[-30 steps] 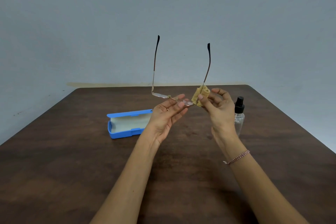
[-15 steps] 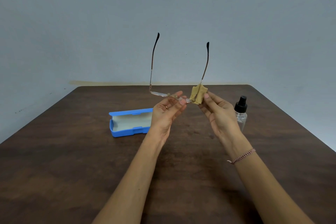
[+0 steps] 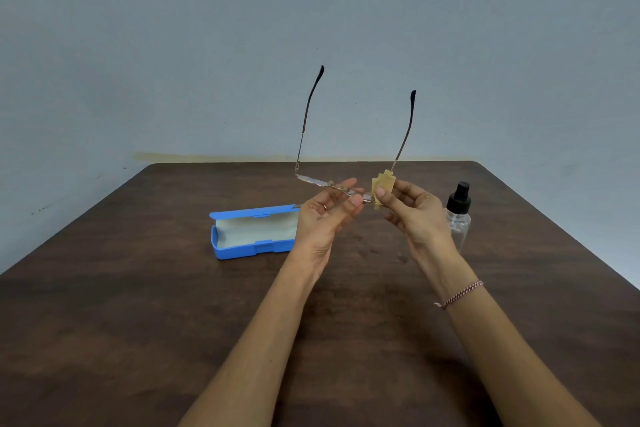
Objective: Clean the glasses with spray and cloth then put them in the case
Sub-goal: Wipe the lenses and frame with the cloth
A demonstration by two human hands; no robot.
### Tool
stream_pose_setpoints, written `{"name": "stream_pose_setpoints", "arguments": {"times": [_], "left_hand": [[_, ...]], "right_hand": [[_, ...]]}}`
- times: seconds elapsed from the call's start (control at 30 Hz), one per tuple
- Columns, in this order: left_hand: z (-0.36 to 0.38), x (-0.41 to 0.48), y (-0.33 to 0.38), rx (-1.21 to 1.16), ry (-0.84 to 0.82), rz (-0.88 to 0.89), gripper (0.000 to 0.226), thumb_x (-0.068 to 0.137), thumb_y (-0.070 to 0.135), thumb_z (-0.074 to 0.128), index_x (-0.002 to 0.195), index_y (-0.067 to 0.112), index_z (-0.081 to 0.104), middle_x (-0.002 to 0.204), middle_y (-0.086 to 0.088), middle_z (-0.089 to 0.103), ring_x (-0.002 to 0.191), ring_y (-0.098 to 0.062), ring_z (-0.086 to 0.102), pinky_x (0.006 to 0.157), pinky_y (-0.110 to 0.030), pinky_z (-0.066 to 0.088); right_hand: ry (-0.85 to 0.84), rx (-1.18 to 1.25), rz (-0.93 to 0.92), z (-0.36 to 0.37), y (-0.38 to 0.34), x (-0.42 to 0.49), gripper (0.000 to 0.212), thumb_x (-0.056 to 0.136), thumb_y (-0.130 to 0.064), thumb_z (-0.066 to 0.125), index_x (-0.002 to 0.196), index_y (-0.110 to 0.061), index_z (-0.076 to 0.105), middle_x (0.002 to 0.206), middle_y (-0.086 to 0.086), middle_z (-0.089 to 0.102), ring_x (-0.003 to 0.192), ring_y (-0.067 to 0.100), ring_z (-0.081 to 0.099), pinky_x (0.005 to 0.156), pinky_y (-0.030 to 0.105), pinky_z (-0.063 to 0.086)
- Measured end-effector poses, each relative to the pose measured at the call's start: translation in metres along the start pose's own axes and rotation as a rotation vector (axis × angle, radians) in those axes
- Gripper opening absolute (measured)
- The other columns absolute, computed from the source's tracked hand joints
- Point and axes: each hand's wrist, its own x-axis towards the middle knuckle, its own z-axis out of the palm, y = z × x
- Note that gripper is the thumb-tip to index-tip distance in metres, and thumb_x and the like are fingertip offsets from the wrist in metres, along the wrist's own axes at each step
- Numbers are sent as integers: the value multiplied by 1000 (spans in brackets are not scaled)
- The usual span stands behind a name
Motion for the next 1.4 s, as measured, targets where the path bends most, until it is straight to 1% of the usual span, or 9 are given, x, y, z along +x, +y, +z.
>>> {"name": "stream_pose_setpoints", "arguments": {"times": [0.1,0.23,0.4,0.63,0.8,0.9,1.0,1.2,1.4], "left_hand": [[2,-2,-2,-36,23,11,28,62,11,72,89,6,67,92,5,74,93,-13,67,81,-24,55],[3,-5,-3,-103,59,9,27,66,9,70,92,7,67,93,2,74,92,-14,68,80,-23,56],[-1,-9,-3,-131,72,4,23,74,4,67,97,7,68,95,-2,74,89,-12,69,79,-22,56],[-6,-7,-4,-99,50,1,22,66,10,70,88,9,70,99,1,73,93,-14,68,79,-21,55],[-5,-7,-7,-67,41,0,30,68,10,71,98,7,69,103,-12,70,97,-21,66,79,-21,54],[-3,-6,-4,-85,59,-10,32,66,11,71,98,8,69,105,-11,70,98,-19,66,80,-21,54],[-3,-5,-3,-99,82,10,33,64,11,72,96,7,67,94,-1,74,93,-14,68,81,-20,54],[-9,-3,0,-97,112,4,22,63,10,72,85,10,71,111,-8,69,98,-15,66,81,-22,55],[-7,-5,1,-30,22,-18,30,63,13,72,92,10,69,97,3,74,98,-15,66,87,-23,53]], "right_hand": [[10,-19,-45,1,2,-1,25,77,-15,72,101,-10,65,86,-2,70,72,2,62,59,13,49],[-55,107,-69,3,2,-2,16,87,-19,58,92,-7,68,82,-1,73,79,8,66,69,17,53],[-170,115,-35,2,1,-3,23,74,-13,66,96,-7,67,82,-2,74,79,7,67,72,17,53],[-97,-23,-30,0,1,-1,17,80,-10,70,97,-10,69,83,1,73,76,13,64,69,19,53],[-19,-9,-113,4,-19,12,25,83,-8,67,107,-2,65,90,5,70,78,11,65,69,17,52],[-63,-21,-152,4,-33,21,20,83,-7,68,102,-6,67,88,6,70,82,15,64,73,21,53],[-98,-53,-143,4,-24,21,15,82,-6,68,97,-10,68,80,-2,73,76,10,66,71,20,53],[-164,-215,-114,4,-6,13,22,80,-7,70,101,-1,69,79,-2,72,65,5,62,67,17,53],[2,-78,-245,6,-20,9,16,81,-7,69,98,-9,67,87,0,71,78,7,69,74,20,55]]}}
